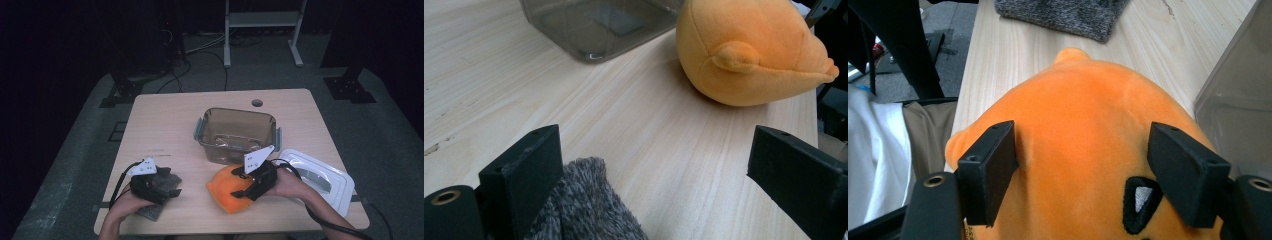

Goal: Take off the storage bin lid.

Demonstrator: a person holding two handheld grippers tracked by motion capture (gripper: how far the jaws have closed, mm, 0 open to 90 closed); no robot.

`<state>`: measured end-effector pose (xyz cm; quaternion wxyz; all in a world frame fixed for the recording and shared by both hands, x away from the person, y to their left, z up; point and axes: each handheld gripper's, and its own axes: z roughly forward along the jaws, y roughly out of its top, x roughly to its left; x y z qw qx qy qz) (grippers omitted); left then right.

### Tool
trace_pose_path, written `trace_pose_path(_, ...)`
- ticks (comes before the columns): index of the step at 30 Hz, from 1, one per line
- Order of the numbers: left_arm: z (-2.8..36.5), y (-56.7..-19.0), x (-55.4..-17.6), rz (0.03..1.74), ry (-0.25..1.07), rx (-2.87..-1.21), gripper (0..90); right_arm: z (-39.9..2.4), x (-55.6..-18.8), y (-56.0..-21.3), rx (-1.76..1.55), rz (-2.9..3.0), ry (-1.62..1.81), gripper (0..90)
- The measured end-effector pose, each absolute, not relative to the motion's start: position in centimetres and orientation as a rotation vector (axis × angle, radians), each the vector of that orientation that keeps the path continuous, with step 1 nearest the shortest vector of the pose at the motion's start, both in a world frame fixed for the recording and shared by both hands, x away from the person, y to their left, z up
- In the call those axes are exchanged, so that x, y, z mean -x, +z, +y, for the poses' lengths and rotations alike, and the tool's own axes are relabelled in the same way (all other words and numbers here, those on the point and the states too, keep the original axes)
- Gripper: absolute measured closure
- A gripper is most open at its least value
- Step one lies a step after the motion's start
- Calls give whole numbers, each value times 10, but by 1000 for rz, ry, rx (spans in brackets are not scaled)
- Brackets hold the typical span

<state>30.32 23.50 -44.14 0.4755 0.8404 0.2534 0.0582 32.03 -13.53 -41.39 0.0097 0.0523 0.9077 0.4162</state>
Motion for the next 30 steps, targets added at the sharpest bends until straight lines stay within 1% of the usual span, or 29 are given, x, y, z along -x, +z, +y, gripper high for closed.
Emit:
trace_pose_path(6, 235, -441, -304, 616, 140, -2051, 67, -135, -322, -417, -197, 2826, 1316, 284)
trace_pose_path(10, 235, -442, -305, 613, 140, -2053, 67, -135, -322, -422, -193, 2815, 1329, 380)
trace_pose_path(15, 235, -442, -305, 617, 140, -2047, 67, -134, -319, -424, -207, 2785, 1347, 554)
trace_pose_path(17, 235, -442, -305, 615, 142, -2048, 67, -133, -317, -422, -187, 2771, 1319, 602)
trace_pose_path(23, 234, -441, -305, 614, 142, -2049, 67, -129, -313, -416, -141, 2786, 1285, 667)
trace_pose_path(30, 235, -441, -304, 613, 144, -2048, 67, -129, -317, -407, -188, 2799, 1349, 729)
